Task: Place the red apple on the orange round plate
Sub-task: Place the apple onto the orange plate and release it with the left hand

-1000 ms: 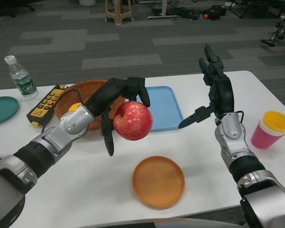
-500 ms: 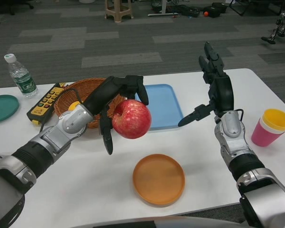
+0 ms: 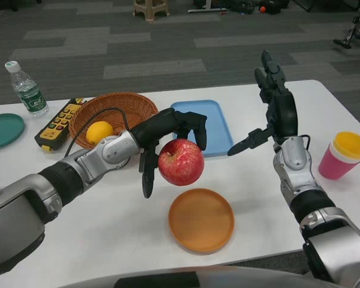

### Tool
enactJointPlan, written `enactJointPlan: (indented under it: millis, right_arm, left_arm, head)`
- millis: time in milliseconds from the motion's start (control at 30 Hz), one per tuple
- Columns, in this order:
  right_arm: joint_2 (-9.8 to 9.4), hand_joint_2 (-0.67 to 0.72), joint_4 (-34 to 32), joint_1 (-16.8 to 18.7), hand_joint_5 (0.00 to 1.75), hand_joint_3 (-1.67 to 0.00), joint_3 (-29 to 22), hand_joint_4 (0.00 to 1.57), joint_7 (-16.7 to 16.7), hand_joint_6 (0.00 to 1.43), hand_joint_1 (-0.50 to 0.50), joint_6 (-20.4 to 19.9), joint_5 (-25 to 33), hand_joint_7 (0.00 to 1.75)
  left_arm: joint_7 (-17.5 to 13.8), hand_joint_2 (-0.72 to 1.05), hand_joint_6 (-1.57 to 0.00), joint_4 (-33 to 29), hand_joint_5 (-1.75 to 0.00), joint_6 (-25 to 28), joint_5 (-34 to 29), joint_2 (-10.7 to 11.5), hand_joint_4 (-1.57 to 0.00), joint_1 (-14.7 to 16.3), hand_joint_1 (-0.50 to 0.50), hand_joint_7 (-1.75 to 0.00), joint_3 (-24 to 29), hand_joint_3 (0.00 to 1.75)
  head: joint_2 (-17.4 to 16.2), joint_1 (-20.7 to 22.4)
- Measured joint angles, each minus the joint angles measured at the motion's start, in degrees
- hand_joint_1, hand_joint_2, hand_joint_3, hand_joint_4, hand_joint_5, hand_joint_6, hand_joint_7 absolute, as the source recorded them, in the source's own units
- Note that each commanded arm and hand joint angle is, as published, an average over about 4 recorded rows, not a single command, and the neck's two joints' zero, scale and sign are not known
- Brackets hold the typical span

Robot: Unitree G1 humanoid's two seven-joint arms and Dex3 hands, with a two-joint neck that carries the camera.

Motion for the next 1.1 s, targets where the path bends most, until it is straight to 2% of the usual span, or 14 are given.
enactJointPlan:
  millis: [400,533,667,733,933,1100]
  right_arm:
    - [0.00,0.28,1.54,-0.21,0.00,0.00,0.90,0.00,-0.05,0.00,-0.50,-0.01,0.02,0.00]
    - [0.00,0.28,1.55,-0.22,0.00,0.00,1.02,0.00,-0.06,0.00,-0.50,-0.01,0.03,0.00]
    - [-0.04,0.28,1.54,-0.23,0.00,0.00,1.04,0.00,-0.06,0.00,-0.50,-0.01,0.03,0.00]
    - [-0.06,0.28,1.54,-0.23,0.00,0.00,1.08,0.00,-0.07,0.00,-0.50,-0.01,0.03,0.00]
    - [-0.11,0.28,1.55,-0.23,0.00,0.00,1.22,0.00,-0.13,0.00,-0.46,-0.01,0.04,0.00]
    - [-0.38,0.28,1.17,-0.23,0.00,0.00,1.25,0.00,-0.58,0.00,-0.47,-0.01,0.05,0.00]
  left_arm:
    - [2.01,-0.64,-1.39,8.53,-1.75,3.17,0.11,-4.63,-1.53,-1.79,0.50,-1.61,-10.59,0.09]
    - [2.50,-0.64,-1.39,9.39,-1.75,4.81,0.25,-5.87,-1.53,-1.90,0.50,-1.61,-12.65,0.09]
    - [3.13,-0.72,-1.39,10.56,-1.75,6.10,0.44,-7.36,-1.54,-1.96,0.50,-1.61,-14.78,0.09]
    - [3.55,-0.68,-1.39,11.25,-1.75,6.58,0.68,-8.09,-1.56,-1.97,0.50,-1.61,-15.46,0.09]
    - [4.50,-0.72,-1.41,12.48,-1.75,7.40,1.16,-9.33,-1.54,-2.00,0.50,-1.61,-17.28,0.09]
    - [4.95,-0.72,-1.41,12.95,-1.75,7.44,1.15,-10.67,-1.53,-2.00,0.50,-1.61,-18.12,0.09]
  head:
    - [-1.74,-0.26]
    - [-2.07,-0.02]
    - [-2.33,0.09]
    - [-2.44,0.09]
    - [-2.17,-0.34]
    - [-2.71,-0.22]
